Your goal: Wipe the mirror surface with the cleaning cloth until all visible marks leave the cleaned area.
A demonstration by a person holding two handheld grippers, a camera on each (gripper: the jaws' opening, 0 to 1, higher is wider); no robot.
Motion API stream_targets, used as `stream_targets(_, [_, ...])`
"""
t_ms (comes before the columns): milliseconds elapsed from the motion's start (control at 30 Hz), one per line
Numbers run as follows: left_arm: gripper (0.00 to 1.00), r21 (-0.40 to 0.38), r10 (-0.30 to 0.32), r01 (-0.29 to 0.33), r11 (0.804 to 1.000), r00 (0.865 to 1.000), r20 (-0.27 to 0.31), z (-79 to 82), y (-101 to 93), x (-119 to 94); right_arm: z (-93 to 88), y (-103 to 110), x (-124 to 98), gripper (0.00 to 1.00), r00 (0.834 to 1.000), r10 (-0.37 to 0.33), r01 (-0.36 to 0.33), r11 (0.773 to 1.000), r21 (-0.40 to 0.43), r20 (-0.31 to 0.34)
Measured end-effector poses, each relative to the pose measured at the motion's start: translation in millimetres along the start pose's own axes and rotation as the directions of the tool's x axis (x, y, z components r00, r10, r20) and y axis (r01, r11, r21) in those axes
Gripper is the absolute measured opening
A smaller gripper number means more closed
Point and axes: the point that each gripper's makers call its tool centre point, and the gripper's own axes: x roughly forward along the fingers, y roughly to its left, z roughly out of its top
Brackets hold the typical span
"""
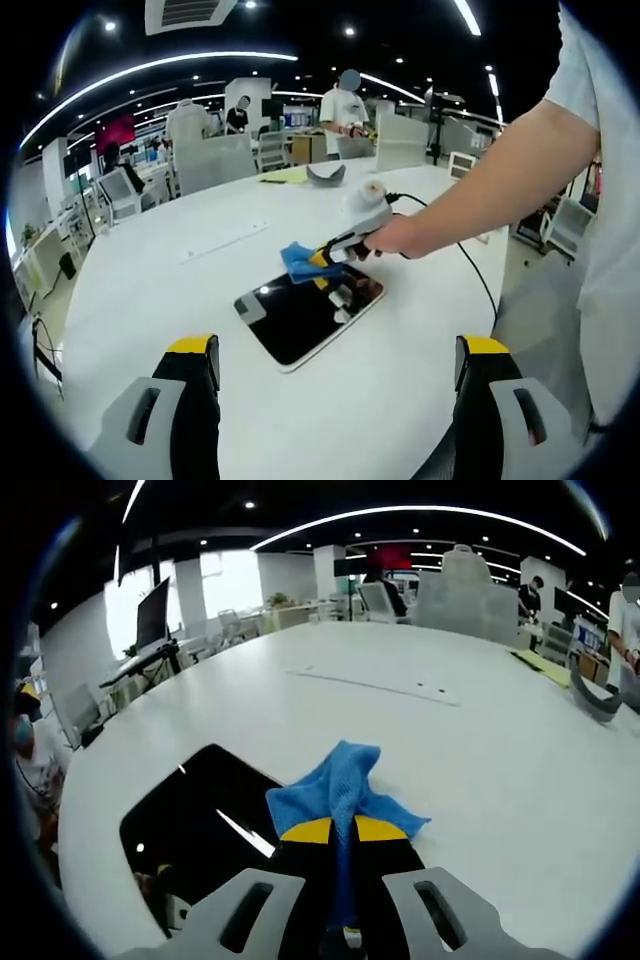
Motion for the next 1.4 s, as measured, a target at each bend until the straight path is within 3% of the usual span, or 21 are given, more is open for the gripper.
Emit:
stream_targets(467, [0.99,-0.003,0.000,0.000,1.000,1.000,-0.009,-6.2,-1.2,-2.2,0.3,1.1,1.5,0.02,1.000,-0.019,0.018,1.000,0.023,0.012])
stream_targets(1400, [0.99,-0.002,0.007,-0.007,1.000,1.000,-0.002,-3.1,-1.7,-2.9,1.4,16.4,5.5,0.02,1.000,0.023,-0.023,1.000,-0.002,0.018])
